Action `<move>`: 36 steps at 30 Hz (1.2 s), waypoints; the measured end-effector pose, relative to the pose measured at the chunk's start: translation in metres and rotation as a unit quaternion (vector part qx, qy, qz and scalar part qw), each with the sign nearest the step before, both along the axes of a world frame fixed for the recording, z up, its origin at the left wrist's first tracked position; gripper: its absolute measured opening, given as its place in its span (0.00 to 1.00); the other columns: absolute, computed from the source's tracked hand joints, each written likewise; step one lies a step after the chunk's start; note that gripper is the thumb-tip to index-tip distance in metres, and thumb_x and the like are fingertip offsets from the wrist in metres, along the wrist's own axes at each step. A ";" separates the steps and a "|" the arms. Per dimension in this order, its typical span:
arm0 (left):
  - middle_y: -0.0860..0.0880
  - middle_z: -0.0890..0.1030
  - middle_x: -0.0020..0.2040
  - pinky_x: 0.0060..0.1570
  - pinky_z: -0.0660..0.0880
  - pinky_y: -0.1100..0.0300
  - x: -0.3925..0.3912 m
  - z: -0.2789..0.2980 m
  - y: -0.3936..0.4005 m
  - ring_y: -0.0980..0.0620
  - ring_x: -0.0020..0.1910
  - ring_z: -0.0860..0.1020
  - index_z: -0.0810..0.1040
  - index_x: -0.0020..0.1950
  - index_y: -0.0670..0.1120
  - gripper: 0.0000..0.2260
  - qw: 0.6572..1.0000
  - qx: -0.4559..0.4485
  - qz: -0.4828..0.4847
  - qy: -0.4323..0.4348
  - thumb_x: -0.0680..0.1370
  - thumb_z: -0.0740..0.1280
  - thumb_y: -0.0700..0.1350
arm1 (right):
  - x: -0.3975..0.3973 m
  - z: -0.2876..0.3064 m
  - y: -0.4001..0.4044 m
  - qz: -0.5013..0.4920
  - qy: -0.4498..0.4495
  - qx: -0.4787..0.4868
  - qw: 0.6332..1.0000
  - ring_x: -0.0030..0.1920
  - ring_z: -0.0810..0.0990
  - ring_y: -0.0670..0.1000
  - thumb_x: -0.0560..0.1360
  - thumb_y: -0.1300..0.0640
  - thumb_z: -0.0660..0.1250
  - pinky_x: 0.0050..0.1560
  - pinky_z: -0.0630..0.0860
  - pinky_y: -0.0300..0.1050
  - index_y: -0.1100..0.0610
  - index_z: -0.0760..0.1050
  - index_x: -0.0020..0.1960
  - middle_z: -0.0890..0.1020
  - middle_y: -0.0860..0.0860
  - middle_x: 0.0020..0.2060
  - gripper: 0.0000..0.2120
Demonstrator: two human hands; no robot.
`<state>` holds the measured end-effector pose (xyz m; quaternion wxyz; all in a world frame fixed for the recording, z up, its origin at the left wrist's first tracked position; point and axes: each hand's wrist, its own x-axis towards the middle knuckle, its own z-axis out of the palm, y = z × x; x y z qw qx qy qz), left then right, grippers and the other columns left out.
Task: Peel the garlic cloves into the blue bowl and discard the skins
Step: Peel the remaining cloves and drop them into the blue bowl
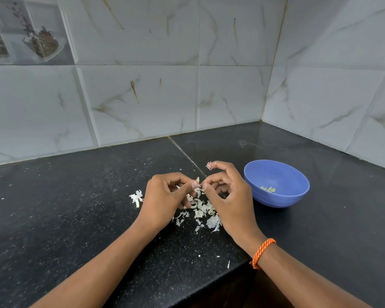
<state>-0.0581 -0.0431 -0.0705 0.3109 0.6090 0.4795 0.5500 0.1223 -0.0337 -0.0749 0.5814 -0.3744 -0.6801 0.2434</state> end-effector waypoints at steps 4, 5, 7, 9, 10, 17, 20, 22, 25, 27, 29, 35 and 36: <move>0.47 0.87 0.42 0.33 0.79 0.52 -0.002 0.002 -0.001 0.47 0.34 0.85 0.88 0.47 0.47 0.07 0.999 0.016 0.032 -0.018 0.83 0.74 0.47 | 0.001 0.000 -0.002 0.023 0.008 -0.005 1.000 0.51 0.86 0.48 0.83 0.64 0.69 0.53 0.79 0.36 0.51 0.78 0.66 0.87 0.45 0.45 0.14; 0.48 0.87 0.43 0.35 0.81 0.50 -0.003 0.002 0.000 0.46 0.35 0.85 0.88 0.48 0.48 0.06 0.999 0.022 0.045 -0.016 0.83 0.74 0.48 | 0.001 0.000 -0.002 0.032 0.011 -0.011 0.999 0.52 0.86 0.49 0.85 0.63 0.66 0.55 0.80 0.37 0.51 0.77 0.66 0.87 0.46 0.45 0.13; 0.51 0.88 0.46 0.38 0.82 0.47 -0.005 0.001 0.001 0.46 0.38 0.86 0.88 0.50 0.50 0.05 0.997 0.027 0.065 -0.023 0.82 0.74 0.49 | 0.001 0.000 -0.001 0.040 0.015 -0.019 0.999 0.51 0.87 0.50 0.86 0.62 0.65 0.54 0.82 0.40 0.52 0.76 0.67 0.86 0.47 0.45 0.12; 0.52 0.88 0.48 0.39 0.83 0.47 -0.005 0.001 0.002 0.46 0.39 0.86 0.88 0.51 0.50 0.04 0.997 0.026 0.072 -0.026 0.82 0.74 0.49 | 0.000 0.000 -0.002 0.045 0.012 -0.020 0.999 0.48 0.87 0.51 0.84 0.64 0.67 0.51 0.84 0.43 0.52 0.76 0.67 0.86 0.48 0.44 0.14; 0.52 0.88 0.49 0.39 0.83 0.47 -0.005 0.000 0.002 0.47 0.39 0.86 0.88 0.52 0.50 0.04 0.997 0.024 0.072 -0.023 0.82 0.74 0.49 | -0.001 0.000 -0.002 0.047 0.007 -0.018 0.999 0.48 0.87 0.52 0.83 0.65 0.69 0.51 0.85 0.44 0.52 0.76 0.67 0.86 0.48 0.44 0.15; 0.53 0.88 0.46 0.37 0.82 0.48 -0.004 -0.001 0.002 0.49 0.36 0.86 0.88 0.49 0.49 0.02 0.999 0.018 0.044 0.013 0.80 0.77 0.47 | 0.001 0.000 0.000 0.035 -0.021 -0.019 0.999 0.49 0.86 0.49 0.78 0.66 0.74 0.54 0.82 0.40 0.50 0.77 0.67 0.86 0.45 0.46 0.22; 0.50 0.88 0.42 0.37 0.81 0.45 -0.004 0.000 0.001 0.48 0.35 0.85 0.89 0.48 0.50 0.02 0.999 0.018 0.034 0.024 0.78 0.79 0.47 | 0.003 0.000 -0.001 0.023 -0.036 -0.021 0.999 0.52 0.86 0.46 0.82 0.66 0.68 0.54 0.78 0.34 0.49 0.77 0.70 0.86 0.44 0.48 0.20; 0.50 0.88 0.41 0.38 0.81 0.42 -0.004 0.000 0.002 0.45 0.35 0.86 0.89 0.47 0.50 0.02 0.999 0.020 0.032 0.029 0.77 0.80 0.47 | 0.002 -0.001 -0.001 0.008 -0.046 -0.020 0.999 0.52 0.86 0.46 0.83 0.65 0.66 0.53 0.79 0.35 0.47 0.77 0.70 0.85 0.44 0.50 0.19; 0.49 0.87 0.37 0.38 0.81 0.40 -0.005 0.000 0.000 0.40 0.35 0.85 0.89 0.45 0.52 0.03 0.999 0.021 0.038 0.033 0.75 0.82 0.48 | 0.002 -0.001 0.000 -0.004 -0.039 -0.007 0.999 0.54 0.84 0.49 0.82 0.65 0.68 0.54 0.81 0.39 0.48 0.76 0.70 0.82 0.46 0.53 0.20; 0.50 0.86 0.34 0.36 0.81 0.43 -0.004 0.001 -0.002 0.41 0.33 0.84 0.88 0.43 0.52 0.05 0.998 0.026 0.045 0.046 0.74 0.83 0.49 | 0.001 0.001 -0.001 0.021 -0.021 -0.002 1.000 0.55 0.85 0.50 0.81 0.66 0.70 0.57 0.81 0.40 0.50 0.75 0.71 0.82 0.48 0.55 0.22; 0.50 0.85 0.32 0.33 0.79 0.50 -0.003 0.002 -0.004 0.44 0.31 0.84 0.87 0.41 0.51 0.07 0.997 0.027 0.051 0.055 0.73 0.83 0.50 | -0.001 0.003 -0.003 0.047 -0.011 0.000 0.999 0.56 0.86 0.51 0.80 0.67 0.72 0.57 0.82 0.41 0.51 0.74 0.73 0.82 0.48 0.57 0.25; 0.48 0.86 0.33 0.32 0.76 0.59 0.000 0.006 -0.007 0.52 0.29 0.82 0.88 0.43 0.47 0.06 1.000 0.011 0.024 0.015 0.74 0.82 0.46 | 0.001 0.010 -0.003 0.066 0.016 -0.017 0.998 0.51 0.88 0.53 0.77 0.66 0.76 0.55 0.85 0.48 0.50 0.72 0.73 0.79 0.50 0.55 0.29; 0.49 0.87 0.36 0.32 0.78 0.58 0.001 0.007 -0.008 0.51 0.30 0.83 0.89 0.44 0.46 0.05 1.000 0.011 0.021 0.006 0.74 0.82 0.45 | 0.002 0.013 -0.003 0.075 0.020 -0.021 0.997 0.51 0.87 0.54 0.77 0.66 0.76 0.55 0.85 0.48 0.49 0.72 0.73 0.79 0.50 0.55 0.29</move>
